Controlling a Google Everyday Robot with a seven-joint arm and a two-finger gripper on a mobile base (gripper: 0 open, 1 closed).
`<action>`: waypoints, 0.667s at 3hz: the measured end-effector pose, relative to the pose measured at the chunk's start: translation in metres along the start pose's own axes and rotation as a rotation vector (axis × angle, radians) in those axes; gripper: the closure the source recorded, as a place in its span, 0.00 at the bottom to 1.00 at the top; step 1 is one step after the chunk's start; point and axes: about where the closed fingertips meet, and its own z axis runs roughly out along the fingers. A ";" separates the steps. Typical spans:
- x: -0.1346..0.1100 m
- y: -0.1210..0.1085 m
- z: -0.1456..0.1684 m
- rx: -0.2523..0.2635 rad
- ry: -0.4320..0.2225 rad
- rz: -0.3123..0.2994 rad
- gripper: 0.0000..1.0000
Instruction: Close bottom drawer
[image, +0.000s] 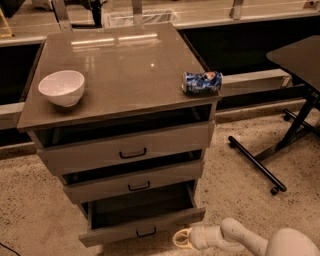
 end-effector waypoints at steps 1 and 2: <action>0.009 -0.029 0.007 0.042 -0.008 0.003 1.00; 0.022 -0.060 0.017 0.087 -0.006 0.006 0.74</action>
Offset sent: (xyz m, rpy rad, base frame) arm 0.0914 -0.0044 -0.0294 -0.0034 -0.0553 -0.1219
